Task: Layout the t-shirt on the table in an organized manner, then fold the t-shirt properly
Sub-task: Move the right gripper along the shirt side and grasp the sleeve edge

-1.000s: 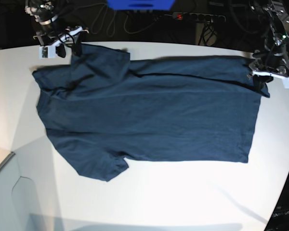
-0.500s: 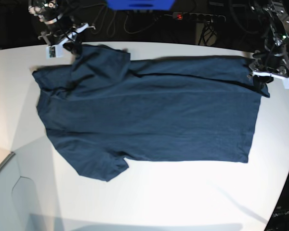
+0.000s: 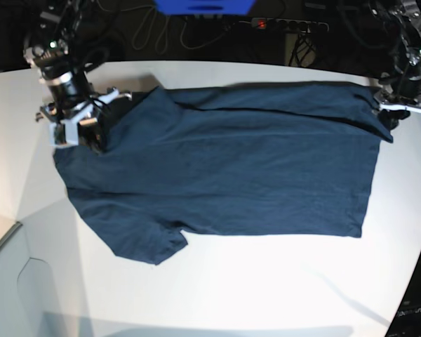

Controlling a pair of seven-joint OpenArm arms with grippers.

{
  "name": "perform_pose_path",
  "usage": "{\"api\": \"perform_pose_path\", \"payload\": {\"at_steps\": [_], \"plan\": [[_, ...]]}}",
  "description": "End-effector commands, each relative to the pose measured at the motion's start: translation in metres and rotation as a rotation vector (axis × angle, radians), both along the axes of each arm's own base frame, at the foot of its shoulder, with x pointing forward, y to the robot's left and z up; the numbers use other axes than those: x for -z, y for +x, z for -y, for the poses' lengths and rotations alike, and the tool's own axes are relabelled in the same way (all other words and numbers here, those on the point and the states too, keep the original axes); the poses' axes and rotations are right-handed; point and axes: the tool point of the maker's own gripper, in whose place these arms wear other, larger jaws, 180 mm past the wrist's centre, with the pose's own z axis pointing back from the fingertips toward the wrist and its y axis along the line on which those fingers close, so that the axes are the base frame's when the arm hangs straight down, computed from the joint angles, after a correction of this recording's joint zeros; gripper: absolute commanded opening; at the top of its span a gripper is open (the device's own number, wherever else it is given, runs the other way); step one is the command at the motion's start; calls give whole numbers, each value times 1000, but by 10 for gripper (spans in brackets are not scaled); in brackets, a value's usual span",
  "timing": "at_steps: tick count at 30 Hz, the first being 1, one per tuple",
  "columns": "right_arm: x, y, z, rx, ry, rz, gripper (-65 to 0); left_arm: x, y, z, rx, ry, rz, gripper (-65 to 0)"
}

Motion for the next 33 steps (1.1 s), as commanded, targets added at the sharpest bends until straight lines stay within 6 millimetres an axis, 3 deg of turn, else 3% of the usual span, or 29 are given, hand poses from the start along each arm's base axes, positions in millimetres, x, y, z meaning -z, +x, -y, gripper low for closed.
{"api": "perform_pose_path", "payload": {"at_steps": [1, 9, 20, 24, 28, 30, 33], "plan": [[-21, 19, -3, -10, 14, 80, -650, -13, 7, -4, 3, 24, 45, -394], [-34, 91, 0, -21, 4, 57, -650, -13, 4, -7, 1, 29, 39, -394], [13, 124, 17, -37, 41, -76, -637, -15, -2, -8, 5, 40, 31, -393], [19, 127, 23, -36, 38, -95, -501, -15, -2, -8, 5, 40, 31, -393], [8, 122, 33, -27, 0, -68, -360, -15, -2, -8, 5, 40, 31, -387], [5, 110, 40, -32, -41, -64, -321, -14, -2, -8, 2, 40, 30, -353], [8, 87, 51, -35, -96, -82, -315, -15, -2, -8, 4, 41, 31, -276]]}}
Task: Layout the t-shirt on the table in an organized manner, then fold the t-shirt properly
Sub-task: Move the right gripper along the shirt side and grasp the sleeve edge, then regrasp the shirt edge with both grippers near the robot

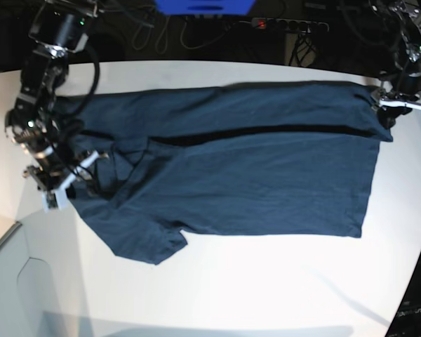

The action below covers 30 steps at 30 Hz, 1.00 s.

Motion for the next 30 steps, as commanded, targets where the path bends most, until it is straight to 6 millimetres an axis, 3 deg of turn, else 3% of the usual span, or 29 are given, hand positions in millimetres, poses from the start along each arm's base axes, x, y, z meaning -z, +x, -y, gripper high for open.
{"api": "perform_pose_path", "payload": {"at_steps": [1, 5, 10, 19, 23, 30], "plan": [[-10, -1, 4, -9, -10, 35, -315, -14, 6, -7, 2, 31, 41, -239], [15, -34, 18, -13, -49, -54, -313, -11, 7, -7, -1, 25, 38, -134], [33, -61, 23, -17, -63, -124, -310, -14, 13, -8, 0, 32, 49, -126], [61, -69, 8, -108, -70, -210, -310, -11, 20, -11, -6, 21, 51, -126], [61, -63, 5, -99, -20, -137, -310, -10, 19, -14, -5, 27, 42, -126], [85, -64, -1, -130, -65, -114, -310, -5, 15, -15, -8, 22, 30, -126]]}}
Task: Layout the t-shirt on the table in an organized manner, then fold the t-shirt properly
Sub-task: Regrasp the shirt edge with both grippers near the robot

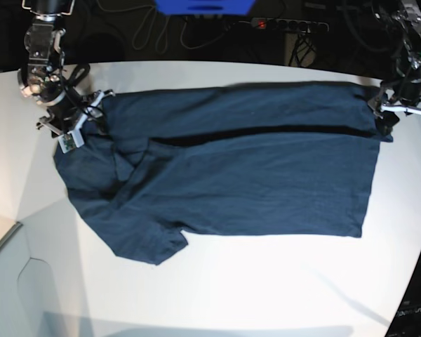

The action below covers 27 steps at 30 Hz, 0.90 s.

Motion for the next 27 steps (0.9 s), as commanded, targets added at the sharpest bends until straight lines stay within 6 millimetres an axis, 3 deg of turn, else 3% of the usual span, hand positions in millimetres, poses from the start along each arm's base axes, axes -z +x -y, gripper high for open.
{"api": "perform_pose_path", "payload": {"at_steps": [1, 4, 15, 27], "plan": [[-5, 9, 2, -4, -8, 28, -310, -13, 6, -6, 2, 29, 39, -126], [-4, 11, 11, 19, -12, 51, -313, -13, 6, -6, 2, 29, 39, -126], [-11, 17, 12, 21, -10, 82, -315, -13, 6, -6, 2, 29, 39, -126], [-23, 41, 18, 58, -36, 135, -315, -13, 6, -6, 2, 29, 39, -126]]}}
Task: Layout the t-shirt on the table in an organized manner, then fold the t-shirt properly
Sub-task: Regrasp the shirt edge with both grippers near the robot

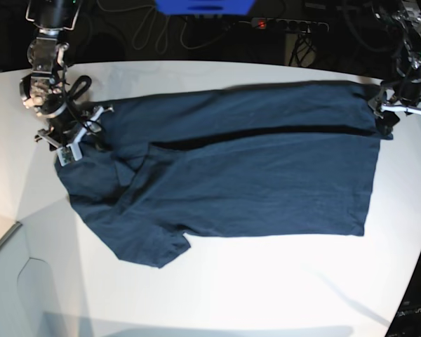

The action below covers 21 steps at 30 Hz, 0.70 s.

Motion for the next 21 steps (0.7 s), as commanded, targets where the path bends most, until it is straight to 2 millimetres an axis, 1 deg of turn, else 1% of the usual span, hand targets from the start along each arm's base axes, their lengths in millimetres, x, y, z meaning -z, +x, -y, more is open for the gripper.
{"api": "perform_pose_path", "payload": {"at_steps": [1, 3, 5, 8, 11, 14, 17, 19, 21], "plan": [[-15, 13, 7, 13, -13, 61, -317, -13, 6, -6, 2, 29, 39, -126], [-15, 13, 7, 13, -13, 61, -345, -13, 6, -6, 2, 29, 39, -126], [-15, 14, 7, 13, -13, 62, -402, -13, 7, -6, 2, 29, 41, -126], [-19, 20, 8, 14, -12, 72, -523, -13, 8, -6, 2, 29, 42, -126], [-9, 15, 7, 19, -1, 45, -640, -13, 8, -6, 1, 28, 43, -126], [-8, 18, 8, 26, 5, 43, -650, -4, 4, -7, -7, 14, 22, -126], [-9, 17, 9, 27, 2, 44, -650, 3, 0, -14, -12, 8, -1, -126], [-10, 18, 10, 28, 2, 48, -650, 4, 0, -15, -14, 6, -2, -126], [-13, 18, 19, 52, -2, 59, -650, 4, 0, -15, -15, 8, 0, -126]]}}
